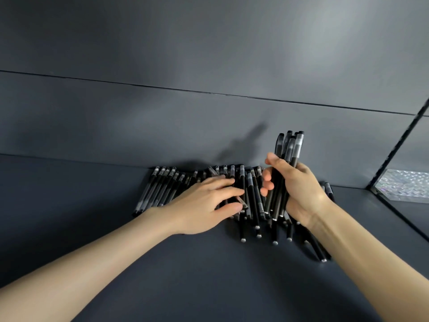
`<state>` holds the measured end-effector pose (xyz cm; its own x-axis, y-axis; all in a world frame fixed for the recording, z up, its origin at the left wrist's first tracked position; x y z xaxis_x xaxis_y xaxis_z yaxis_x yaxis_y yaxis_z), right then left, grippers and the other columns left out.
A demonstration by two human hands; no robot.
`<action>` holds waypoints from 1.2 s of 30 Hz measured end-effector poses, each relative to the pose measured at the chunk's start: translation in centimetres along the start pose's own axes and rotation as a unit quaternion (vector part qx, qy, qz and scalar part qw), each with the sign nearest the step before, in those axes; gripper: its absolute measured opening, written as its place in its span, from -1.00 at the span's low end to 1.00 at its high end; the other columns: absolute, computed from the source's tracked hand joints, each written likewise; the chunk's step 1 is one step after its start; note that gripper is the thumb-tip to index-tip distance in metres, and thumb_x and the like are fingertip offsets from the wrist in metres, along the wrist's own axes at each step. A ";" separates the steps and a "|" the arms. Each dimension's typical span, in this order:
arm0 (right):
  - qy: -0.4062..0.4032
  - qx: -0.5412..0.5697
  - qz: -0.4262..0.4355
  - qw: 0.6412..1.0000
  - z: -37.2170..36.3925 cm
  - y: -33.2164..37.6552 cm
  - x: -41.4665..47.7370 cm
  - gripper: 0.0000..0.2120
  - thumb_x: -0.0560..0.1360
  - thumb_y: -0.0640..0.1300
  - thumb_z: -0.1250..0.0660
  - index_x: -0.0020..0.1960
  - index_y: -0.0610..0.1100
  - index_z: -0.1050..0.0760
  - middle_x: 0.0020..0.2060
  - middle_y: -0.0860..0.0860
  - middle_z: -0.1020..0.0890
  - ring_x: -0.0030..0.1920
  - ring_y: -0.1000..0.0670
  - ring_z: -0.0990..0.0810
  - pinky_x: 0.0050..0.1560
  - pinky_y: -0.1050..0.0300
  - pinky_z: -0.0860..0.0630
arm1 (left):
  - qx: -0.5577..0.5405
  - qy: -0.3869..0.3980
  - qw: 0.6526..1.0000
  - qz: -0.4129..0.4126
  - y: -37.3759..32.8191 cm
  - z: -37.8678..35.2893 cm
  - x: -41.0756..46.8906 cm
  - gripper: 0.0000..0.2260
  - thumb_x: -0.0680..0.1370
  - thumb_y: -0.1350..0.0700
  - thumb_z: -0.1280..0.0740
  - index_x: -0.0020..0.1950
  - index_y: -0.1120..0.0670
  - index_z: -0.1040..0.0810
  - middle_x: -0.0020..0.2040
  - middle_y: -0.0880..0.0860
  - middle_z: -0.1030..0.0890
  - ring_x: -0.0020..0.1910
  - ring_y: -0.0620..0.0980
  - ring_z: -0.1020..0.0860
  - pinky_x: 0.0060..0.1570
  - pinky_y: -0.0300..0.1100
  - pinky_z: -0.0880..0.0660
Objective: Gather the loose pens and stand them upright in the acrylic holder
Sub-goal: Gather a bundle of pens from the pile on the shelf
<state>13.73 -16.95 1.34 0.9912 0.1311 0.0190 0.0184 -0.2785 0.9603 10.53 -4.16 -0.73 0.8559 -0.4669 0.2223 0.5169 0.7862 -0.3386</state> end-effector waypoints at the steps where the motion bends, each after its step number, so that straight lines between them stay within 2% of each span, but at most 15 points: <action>1: 0.005 0.000 0.004 1.000 -0.1 -0.2 0.1 -0.87 0.57 -0.14 -0.26 -0.07 -0.20 -0.40 -0.49 -0.03 -0.42 -0.52 0.02 -0.34 -0.49 0.17 -0.43 | -0.034 -0.020 0.999 0.008 0.3 0.4 0.0 -0.66 0.61 -0.13 -0.11 0.29 -0.07 -0.50 0.44 -0.08 -0.33 0.44 -0.19 -0.16 0.33 -0.38 -0.06; 2: 0.009 -0.001 0.007 1.000 -0.1 -0.4 0.1 -0.87 0.57 -0.14 -0.26 -0.07 -0.20 -0.40 -0.50 -0.02 -0.39 -0.53 0.04 -0.30 -0.50 0.18 -0.39 | -0.060 -0.043 0.997 0.017 0.8 1.0 -0.1 -0.69 0.60 -0.12 -0.14 0.15 -0.01 -0.58 0.35 -0.07 -0.43 0.36 -0.21 -0.28 0.24 -0.46 -0.13; 4: 0.016 -0.004 0.009 1.000 -0.2 -0.6 0.0 -0.87 0.56 -0.15 -0.27 -0.10 -0.21 -0.43 -0.50 -0.01 -0.36 -0.53 0.06 -0.26 -0.51 0.21 -0.33 | -0.067 -0.076 0.994 0.037 2.1 1.6 -0.6 -0.71 0.58 -0.11 -0.20 -0.03 0.04 -0.60 0.22 -0.10 -0.50 0.23 -0.24 -0.38 0.12 -0.47 -0.20; 7: 0.023 -0.009 0.011 1.000 -0.2 -0.6 -0.2 -0.84 0.55 -0.14 -0.28 -0.14 -0.21 -0.47 -0.50 0.00 -0.35 -0.53 0.07 -0.24 -0.53 0.23 -0.28 | -0.011 -0.121 0.991 0.057 3.4 2.2 -1.3 -0.59 0.48 -0.26 -0.15 -0.07 0.03 -0.59 0.09 -0.13 -0.53 0.16 -0.17 -0.42 0.13 -0.34 -0.20; 9: 0.020 -0.013 0.010 1.000 -0.1 -0.7 -0.2 -0.83 0.55 -0.13 -0.28 -0.17 -0.19 -0.45 -0.49 0.00 -0.35 -0.52 0.07 -0.24 -0.52 0.24 -0.28 | 0.009 -0.162 0.985 0.063 2.8 2.9 -1.4 -0.50 0.43 -0.29 -0.04 -0.06 0.04 -0.59 0.00 -0.11 -0.56 0.10 -0.08 -0.44 0.15 -0.26 -0.19; 11: 0.016 -0.019 0.013 1.000 0.0 -0.7 -0.2 -0.82 0.56 -0.13 -0.28 -0.20 -0.17 -0.44 -0.48 -0.01 -0.35 -0.51 0.06 -0.24 -0.51 0.22 -0.28 | 0.019 -0.183 0.981 0.067 1.3 3.2 -0.8 -0.47 0.42 -0.30 -0.02 0.00 0.04 -0.58 0.00 -0.10 -0.56 0.08 -0.06 -0.43 0.12 -0.19 -0.20; 16: -0.005 -0.069 0.041 0.997 0.8 0.0 -0.3 -0.84 0.56 -0.13 -0.28 -0.15 -0.20 -0.42 -0.50 -0.02 -0.37 -0.51 0.04 -0.26 -0.49 0.20 -0.30 | 0.063 -0.085 0.985 0.136 -0.5 0.7 2.4 -0.39 0.43 -0.38 -0.20 0.22 0.07 -0.45 0.18 -0.02 -0.46 0.22 0.00 -0.38 0.20 -0.11 -0.31; 19: -0.012 -0.064 0.041 0.997 1.3 0.0 -0.2 -0.83 0.55 -0.14 -0.28 -0.18 -0.18 -0.42 -0.50 -0.02 -0.37 -0.50 0.04 -0.25 -0.50 0.20 -0.29 | 0.073 -0.066 0.977 0.192 0.7 0.3 3.2 -0.38 0.45 -0.33 -0.24 0.28 0.13 -0.41 0.24 0.08 -0.45 0.25 0.09 -0.40 0.21 -0.07 -0.34; 21: -0.014 -0.061 0.037 0.997 1.6 -0.1 -0.2 -0.82 0.56 -0.15 -0.28 -0.21 -0.17 -0.42 -0.51 -0.02 -0.37 -0.51 0.04 -0.24 -0.50 0.20 -0.28 | 0.077 -0.065 0.974 0.203 1.0 0.5 3.4 -0.47 0.48 -0.26 -0.25 0.18 0.17 -0.47 0.15 0.11 -0.53 0.17 0.12 -0.49 0.10 -0.08 -0.39; 23: -0.013 -0.064 0.036 0.997 1.6 -0.2 -0.3 -0.81 0.56 -0.15 -0.27 -0.22 -0.17 -0.43 -0.51 -0.02 -0.36 -0.51 0.03 -0.24 -0.51 0.20 -0.28 | 0.075 -0.050 0.973 0.211 1.1 0.8 3.4 -0.58 0.48 -0.18 -0.28 -0.01 0.19 -0.54 -0.08 0.10 -0.62 -0.05 0.10 -0.57 -0.09 -0.12 -0.41; 25: -0.011 -0.068 0.035 0.997 1.4 -0.2 -0.3 -0.81 0.56 -0.15 -0.27 -0.22 -0.18 -0.44 -0.51 -0.03 -0.36 -0.52 0.03 -0.24 -0.51 0.20 -0.28 | 0.061 -0.031 0.972 0.224 1.4 0.9 3.3 -0.66 0.45 -0.12 -0.31 -0.18 0.18 -0.52 -0.27 0.08 -0.62 -0.26 0.08 -0.56 -0.29 -0.16 -0.39; 26: -0.012 -0.067 0.033 0.997 1.4 -0.3 -0.3 -0.81 0.56 -0.16 -0.27 -0.22 -0.19 -0.44 -0.51 -0.03 -0.36 -0.52 0.03 -0.24 -0.52 0.20 -0.28 | 0.057 -0.029 0.972 0.227 1.4 1.0 3.2 -0.69 0.45 -0.10 -0.31 -0.22 0.16 -0.49 -0.32 0.08 -0.60 -0.30 0.08 -0.54 -0.34 -0.17 -0.36; 31: -0.016 -0.057 0.019 0.998 1.3 -0.7 -0.4 -0.81 0.56 -0.16 -0.27 -0.21 -0.20 -0.44 -0.51 -0.04 -0.36 -0.52 0.03 -0.24 -0.51 0.20 -0.26 | 0.079 -0.027 0.970 0.228 1.7 1.1 3.3 -0.70 0.53 -0.08 -0.26 -0.22 0.13 -0.37 -0.30 0.03 -0.46 -0.24 0.12 -0.45 -0.30 -0.13 -0.28; 36: -0.011 -0.063 0.022 0.998 1.0 -0.7 -0.5 -0.82 0.56 -0.16 -0.27 -0.20 -0.21 -0.43 -0.52 -0.03 -0.36 -0.52 0.03 -0.24 -0.51 0.20 -0.26 | 0.066 -0.016 0.974 0.217 2.0 1.3 3.1 -0.66 0.54 0.00 -0.27 -0.31 0.14 -0.24 -0.35 0.06 -0.37 -0.30 0.14 -0.39 -0.37 -0.11 -0.24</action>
<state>13.38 -17.73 0.35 0.9933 0.1004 0.0568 -0.0401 -0.1612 0.9861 14.17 -3.52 0.47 0.9914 -0.0675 0.1124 0.0975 0.9528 -0.2875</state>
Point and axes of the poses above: each hand's wrist, its own x-axis towards the middle knuckle, its own z-axis out of the back of the hand, y = z × x, the point moved 10 cm from there along x, towards the middle knuckle
